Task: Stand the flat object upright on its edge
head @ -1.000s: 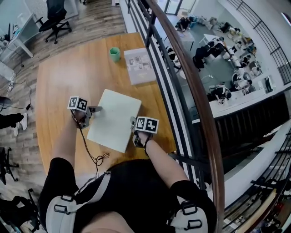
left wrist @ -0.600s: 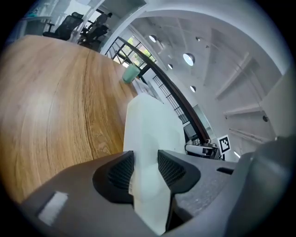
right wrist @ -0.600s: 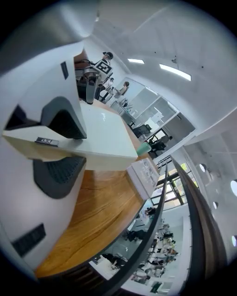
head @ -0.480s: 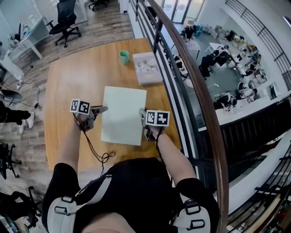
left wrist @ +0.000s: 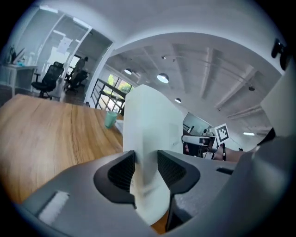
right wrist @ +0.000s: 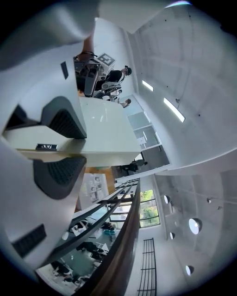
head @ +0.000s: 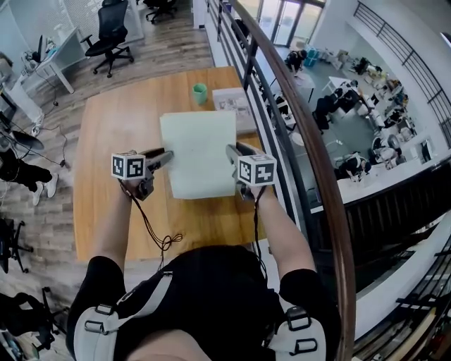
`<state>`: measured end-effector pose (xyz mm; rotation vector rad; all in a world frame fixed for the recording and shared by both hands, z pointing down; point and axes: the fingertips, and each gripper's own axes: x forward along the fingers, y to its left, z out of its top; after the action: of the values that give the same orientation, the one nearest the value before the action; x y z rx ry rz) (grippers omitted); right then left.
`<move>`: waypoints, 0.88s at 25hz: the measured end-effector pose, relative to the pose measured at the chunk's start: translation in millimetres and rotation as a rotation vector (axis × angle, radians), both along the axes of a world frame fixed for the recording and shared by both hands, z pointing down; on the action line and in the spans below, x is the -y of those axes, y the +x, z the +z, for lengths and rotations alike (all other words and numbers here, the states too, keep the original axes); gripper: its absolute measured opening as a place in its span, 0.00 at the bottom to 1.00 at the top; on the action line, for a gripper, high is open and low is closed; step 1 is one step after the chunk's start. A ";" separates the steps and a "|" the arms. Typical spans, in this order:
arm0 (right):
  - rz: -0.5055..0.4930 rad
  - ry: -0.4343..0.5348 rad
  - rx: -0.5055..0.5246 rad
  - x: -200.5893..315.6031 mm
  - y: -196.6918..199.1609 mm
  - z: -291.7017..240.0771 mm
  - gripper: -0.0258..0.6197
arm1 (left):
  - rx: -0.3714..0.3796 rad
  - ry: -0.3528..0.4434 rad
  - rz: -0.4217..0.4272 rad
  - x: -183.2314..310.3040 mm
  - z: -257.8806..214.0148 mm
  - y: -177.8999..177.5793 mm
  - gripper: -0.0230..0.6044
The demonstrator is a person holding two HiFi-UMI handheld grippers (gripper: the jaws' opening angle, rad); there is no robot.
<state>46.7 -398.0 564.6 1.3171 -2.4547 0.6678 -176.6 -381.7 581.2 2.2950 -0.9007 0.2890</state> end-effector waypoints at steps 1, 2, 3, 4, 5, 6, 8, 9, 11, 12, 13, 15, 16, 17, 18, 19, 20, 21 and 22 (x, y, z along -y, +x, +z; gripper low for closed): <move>-0.001 0.028 -0.004 3.9 3.6 -7.2 0.24 | 0.015 0.045 -0.009 1.8 -8.5 2.5 0.29; -0.003 0.058 -0.006 7.9 6.3 -14.0 0.24 | 0.035 0.089 -0.016 3.5 -16.8 4.7 0.29; -0.007 0.088 -0.007 11.9 7.6 -20.2 0.24 | 0.058 0.131 -0.023 5.3 -24.7 6.4 0.28; -0.013 0.115 -0.007 15.9 8.2 -25.6 0.24 | 0.082 0.174 -0.030 7.1 -32.3 7.5 0.28; -0.018 0.140 -0.007 19.6 8.3 -30.1 0.24 | 0.110 0.220 -0.039 8.8 -39.4 8.0 0.28; -0.022 0.164 -0.011 23.0 8.3 -33.9 0.24 | 0.139 0.267 -0.049 10.2 -46.5 8.5 0.28; -0.021 0.214 -0.027 28.2 8.8 -41.8 0.24 | 0.191 0.356 -0.071 11.1 -60.1 9.8 0.28; -0.019 0.240 -0.035 30.2 9.2 -46.5 0.24 | 0.212 0.394 -0.081 11.1 -66.3 10.6 0.28; -0.017 0.292 -0.049 34.2 9.7 -55.6 0.24 | 0.244 0.451 -0.100 12.0 -75.3 12.3 0.28; -0.017 0.312 -0.059 36.7 10.2 -58.1 0.24 | 0.257 0.471 -0.106 12.9 -77.6 13.3 0.28; -0.015 0.326 -0.076 39.7 11.3 -58.6 0.24 | 0.272 0.487 -0.109 13.8 -78.8 14.9 0.28; -0.003 0.340 -0.116 46.2 16.3 -55.5 0.23 | 0.305 0.519 -0.112 15.2 -80.5 21.0 0.27; 0.005 0.345 -0.127 48.4 20.0 -53.7 0.23 | 0.317 0.536 -0.115 15.4 -81.0 25.2 0.27; 0.012 0.349 -0.129 49.5 23.9 -52.3 0.23 | 0.321 0.549 -0.117 15.7 -80.6 29.3 0.27; 0.019 0.354 -0.129 50.0 27.2 -51.1 0.23 | 0.322 0.554 -0.119 16.5 -78.7 32.6 0.27; 0.025 0.357 -0.130 50.7 29.7 -49.6 0.23 | 0.321 0.553 -0.119 18.0 -75.6 34.9 0.27; 0.029 0.358 -0.136 52.0 31.5 -47.5 0.23 | 0.321 0.546 -0.119 20.2 -71.4 36.7 0.27; 0.031 0.358 -0.144 53.8 33.3 -44.5 0.23 | 0.323 0.537 -0.117 22.8 -66.6 38.4 0.27; 0.031 0.356 -0.154 56.0 35.6 -40.8 0.23 | 0.327 0.527 -0.116 25.4 -61.3 40.5 0.27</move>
<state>82.2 -454.0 523.9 1.4702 -2.5067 0.1285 -136.1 -407.1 519.9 2.7037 -1.4065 0.4254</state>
